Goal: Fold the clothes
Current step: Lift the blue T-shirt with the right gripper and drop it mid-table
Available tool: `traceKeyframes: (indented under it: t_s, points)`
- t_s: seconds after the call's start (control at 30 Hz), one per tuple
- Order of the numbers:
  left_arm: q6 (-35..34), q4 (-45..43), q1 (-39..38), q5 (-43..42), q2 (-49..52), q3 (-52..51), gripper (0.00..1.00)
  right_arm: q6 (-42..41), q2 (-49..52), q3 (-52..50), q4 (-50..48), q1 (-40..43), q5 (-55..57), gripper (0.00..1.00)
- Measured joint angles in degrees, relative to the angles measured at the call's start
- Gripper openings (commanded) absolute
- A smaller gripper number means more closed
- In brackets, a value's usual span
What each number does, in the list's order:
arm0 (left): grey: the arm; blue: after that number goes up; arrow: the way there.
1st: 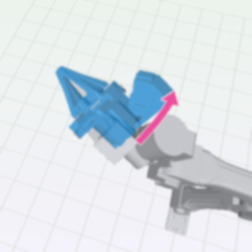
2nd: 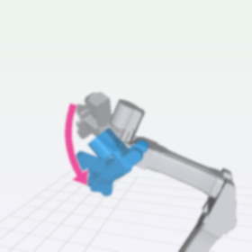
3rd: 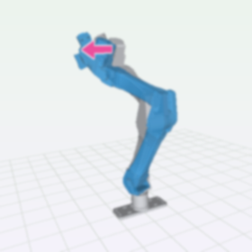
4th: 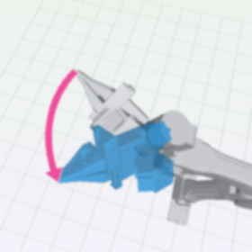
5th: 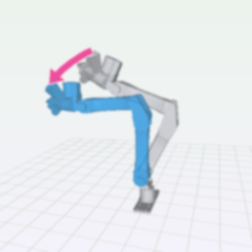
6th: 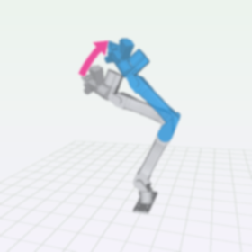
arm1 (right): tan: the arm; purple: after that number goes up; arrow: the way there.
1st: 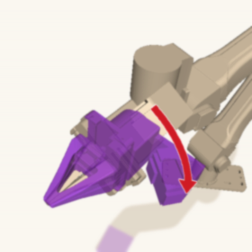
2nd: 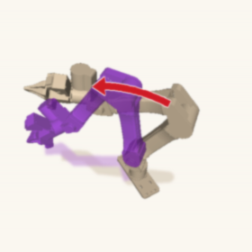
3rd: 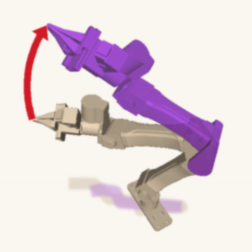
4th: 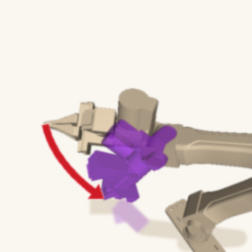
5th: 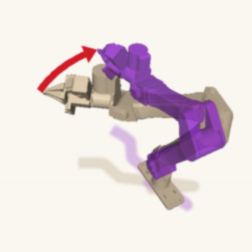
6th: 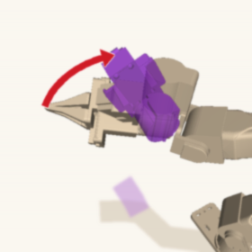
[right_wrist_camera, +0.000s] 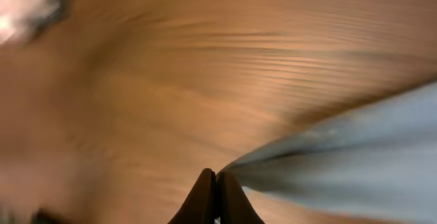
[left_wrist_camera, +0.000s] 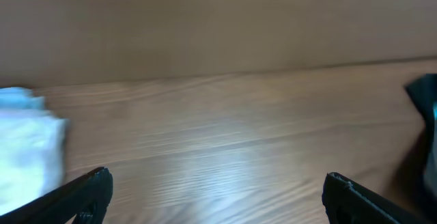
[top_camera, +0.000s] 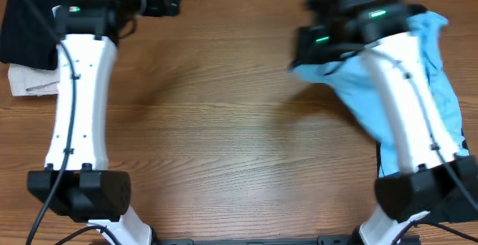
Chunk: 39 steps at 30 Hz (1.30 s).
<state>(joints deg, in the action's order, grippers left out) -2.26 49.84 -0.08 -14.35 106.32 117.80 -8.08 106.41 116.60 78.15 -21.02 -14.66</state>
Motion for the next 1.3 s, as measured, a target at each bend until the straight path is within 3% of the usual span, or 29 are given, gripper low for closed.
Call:
traceKeyframes:
  t_s: [0.3,0.33,0.43,0.5,0.7,1.07,1.3]
  points:
    - [4.26,8.2,6.25,3.41,0.02,1.09,1.0,-1.75,-0.02,0.0,-3.93,-28.39,-1.11,0.04]
    - [4.57,8.68,6.23,3.61,0.02,1.09,1.0,-1.81,-0.02,0.0,-3.78,-30.75,-1.36,0.1]
    - [5.62,9.64,6.16,3.87,0.02,1.09,1.0,-2.08,-0.02,0.09,-1.92,-34.45,-2.03,0.41]
    - [5.86,10.19,6.05,3.85,0.0,1.09,1.0,-2.51,-0.02,0.42,0.04,-34.03,-2.01,0.48]
    - [6.91,10.45,3.61,3.45,0.0,1.09,1.0,-3.72,-0.57,0.72,4.35,-23.23,-0.57,0.7]
    - [10.6,10.8,-12.37,3.28,1.75,1.29,1.0,-3.93,-1.42,0.74,6.54,6.08,4.35,0.76]
    - [12.41,5.4,-22.99,3.02,11.85,1.53,1.0,-3.93,-1.42,0.74,6.51,22.32,5.16,0.77]
